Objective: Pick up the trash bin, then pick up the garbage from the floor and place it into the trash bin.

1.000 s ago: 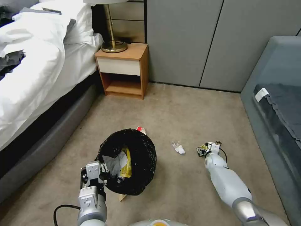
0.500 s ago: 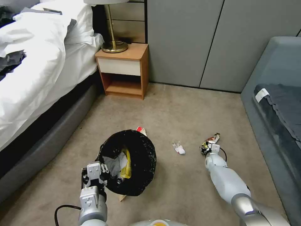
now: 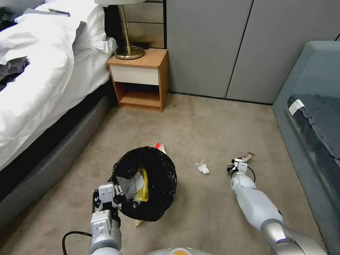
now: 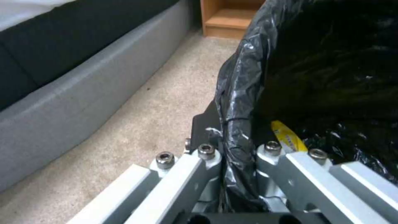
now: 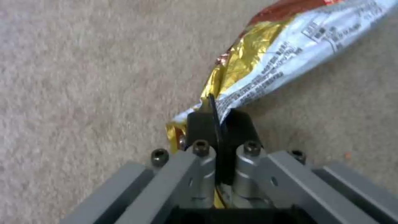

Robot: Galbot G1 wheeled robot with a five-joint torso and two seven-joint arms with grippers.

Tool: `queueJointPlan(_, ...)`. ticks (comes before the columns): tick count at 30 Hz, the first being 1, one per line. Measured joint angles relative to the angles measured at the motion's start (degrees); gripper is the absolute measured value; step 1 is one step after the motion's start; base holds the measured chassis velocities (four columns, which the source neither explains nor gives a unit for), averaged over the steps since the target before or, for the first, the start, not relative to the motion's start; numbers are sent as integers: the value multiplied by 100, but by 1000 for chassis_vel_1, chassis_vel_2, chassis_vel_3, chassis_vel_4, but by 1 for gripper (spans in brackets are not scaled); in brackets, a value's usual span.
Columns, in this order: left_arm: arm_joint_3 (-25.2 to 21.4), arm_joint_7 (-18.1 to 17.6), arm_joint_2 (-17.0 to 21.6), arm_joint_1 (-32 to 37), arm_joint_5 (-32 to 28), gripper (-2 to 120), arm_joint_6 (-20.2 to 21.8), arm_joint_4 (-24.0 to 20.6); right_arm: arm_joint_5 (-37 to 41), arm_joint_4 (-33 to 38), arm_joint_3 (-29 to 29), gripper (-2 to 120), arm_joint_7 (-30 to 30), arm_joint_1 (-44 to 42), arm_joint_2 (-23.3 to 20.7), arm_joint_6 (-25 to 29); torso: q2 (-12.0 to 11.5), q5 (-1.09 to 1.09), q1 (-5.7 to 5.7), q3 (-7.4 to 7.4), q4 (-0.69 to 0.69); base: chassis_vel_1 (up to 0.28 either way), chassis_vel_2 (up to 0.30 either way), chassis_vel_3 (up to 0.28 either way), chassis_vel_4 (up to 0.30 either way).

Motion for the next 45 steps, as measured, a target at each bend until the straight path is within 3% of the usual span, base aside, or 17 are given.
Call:
queueJointPlan(6,2,0,10,-16,-10,3,-2,1,11,745,-15,0,280,-282,-4,208,0,-1,0,0,2,0,0,0,0)
queueJointPlan(9,44,-2,34,-2,0,3,-11,37,1,2160,-27,0,415,-857,-41,215,0,1,0,0,1,0,0,0,0)
queueJointPlan(10,44,-2,34,-2,0,3,-11,37,1,2160,-27,0,415,-857,-41,215,0,1,0,0,1,0,0,0,0)
queueJointPlan(12,85,-5,54,10,6,3,-25,51,-170,3928,-53,0,285,-1402,-133,232,0,-1,0,0,-1,0,0,0,0)
queueJointPlan(13,102,-5,59,11,7,3,-26,51,-204,4361,-78,0,194,-1510,-161,279,0,-2,0,-1,0,0,0,0,0)
queueJointPlan(14,102,-5,59,11,7,3,-26,51,-204,4361,-78,0,194,-1510,-161,279,0,-2,0,-1,0,0,0,0,0)
queueJointPlan(17,165,-2,124,21,8,3,-27,57,-505,6144,-298,0,-485,-1915,-305,730,0,-3,0,-1,2,0,0,0,0)
queueJointPlan(18,165,-2,124,21,8,3,-27,57,-505,6144,-298,0,-485,-1915,-305,730,0,-3,0,-1,2,0,0,0,0)
queueJointPlan(19,171,-1,155,11,7,3,-27,59,-654,6839,-467,0,-863,-2069,-364,991,0,-4,0,-1,2,0,0,0,0)
queueJointPlan(22,208,2,185,-19,-16,3,4,46,-860,7789,-1002,0,-1406,-2370,-486,1248,0,-2,0,-1,1,0,0,0,0)
queueJointPlan(23,208,2,185,-19,-16,3,4,46,-860,7789,-1002,0,-1406,-2370,-486,1248,0,-2,0,-1,1,0,0,0,0)
queueJointPlan(26,285,15,202,-17,-5,3,37,20,-1126,8326,-1840,0,-1566,-2617,-639,1350,0,-2,0,-1,1,0,0,0,0)
queueJointPlan(28,307,21,204,-9,6,3,41,20,-1213,8349,-2092,0,-1595,-2653,-675,1368,0,-2,-1,-1,1,0,0,0,0)
queueJointPlan(31,336,34,201,-5,29,3,45,20,-1593,8019,-2740,0,-1710,-2661,-682,1484,0,-1,0,-1,1,0,0,0,0)
queueJointPlan(35,323,37,189,-24,23,3,67,-9,-1835,7540,-3131,0,-1757,-2688,-627,1631,0,-1,0,-1,2,0,0,0,0)
queueJointPlan(45,227,37,191,-82,-64,3,100,-48,-1972,6943,-3075,0,-1842,-3062,-800,1914,0,0,0,-1,1,0,0,0,0)
